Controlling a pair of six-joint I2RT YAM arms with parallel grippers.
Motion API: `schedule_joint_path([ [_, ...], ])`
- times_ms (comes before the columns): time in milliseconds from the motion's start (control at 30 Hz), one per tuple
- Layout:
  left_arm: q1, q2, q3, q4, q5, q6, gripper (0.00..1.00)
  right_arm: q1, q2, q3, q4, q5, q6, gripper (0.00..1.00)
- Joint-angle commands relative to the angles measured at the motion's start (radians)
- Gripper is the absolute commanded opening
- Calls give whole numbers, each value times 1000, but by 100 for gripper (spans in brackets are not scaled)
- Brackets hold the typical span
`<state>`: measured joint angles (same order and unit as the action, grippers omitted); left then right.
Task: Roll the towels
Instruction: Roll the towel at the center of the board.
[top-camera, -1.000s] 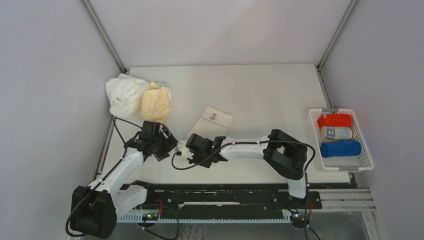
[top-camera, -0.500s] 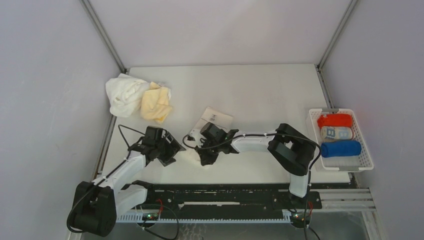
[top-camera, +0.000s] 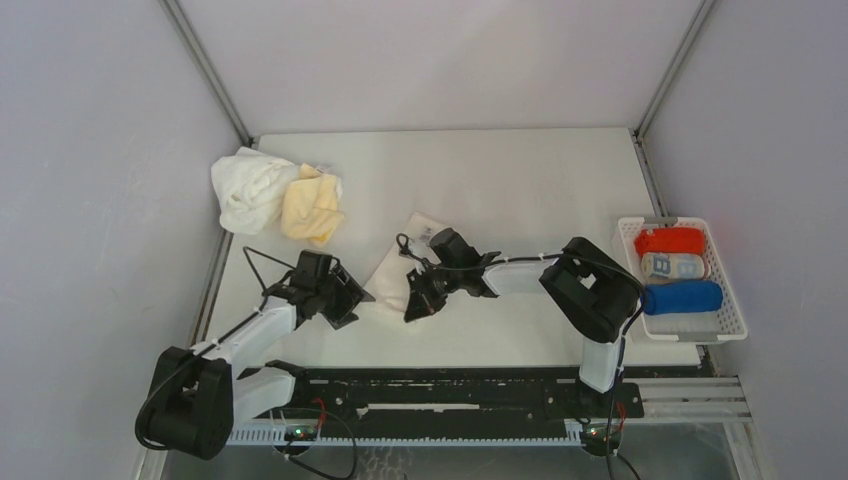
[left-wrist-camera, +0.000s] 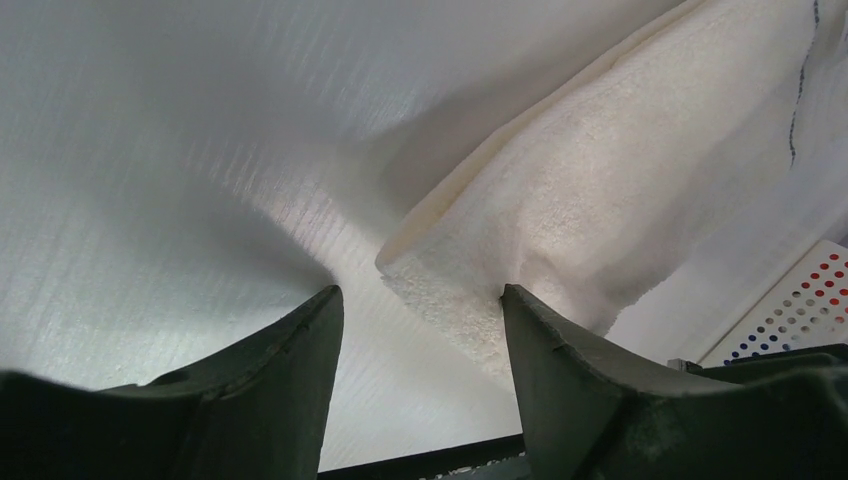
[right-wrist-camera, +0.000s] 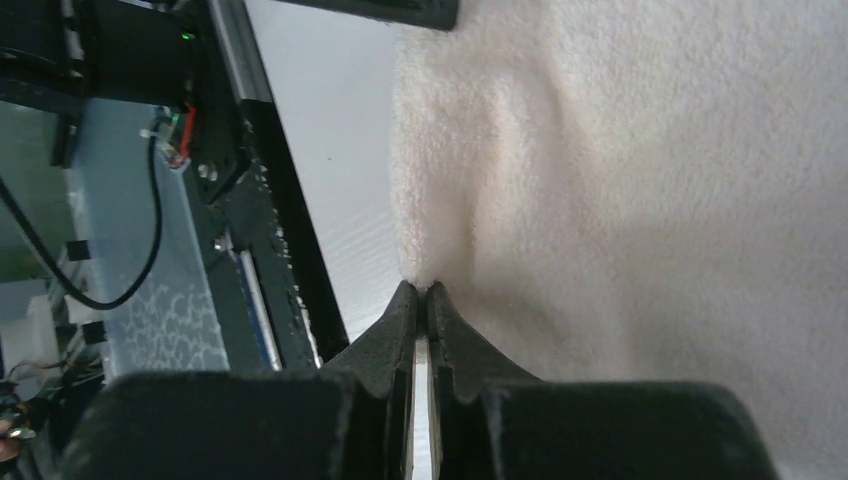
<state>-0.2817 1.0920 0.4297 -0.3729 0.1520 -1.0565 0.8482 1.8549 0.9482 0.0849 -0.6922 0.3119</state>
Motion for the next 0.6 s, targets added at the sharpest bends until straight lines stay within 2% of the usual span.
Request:
schedule_joint_path([
  [0,-19,44,33,-5,-65,-8,64,-9,-30,6,124,-86,80,0],
  [133,-19,85,53,0,-77,-4,56,-13,-16,6,138,-99,92,0],
  [300,-19,108,79,-14,-93,1,40,-18,-14,7,121,-93,79,0],
  [400,-19,118,98,-41,-101,14,24,-17,-24,6,98,-70,54,0],
  [500,-19,121,124,-75,-100,25,1,4,-64,6,59,-13,0,2],
  [567,-18,124,143,-107,-100,34,0,29,-110,6,28,40,-57,11],
])
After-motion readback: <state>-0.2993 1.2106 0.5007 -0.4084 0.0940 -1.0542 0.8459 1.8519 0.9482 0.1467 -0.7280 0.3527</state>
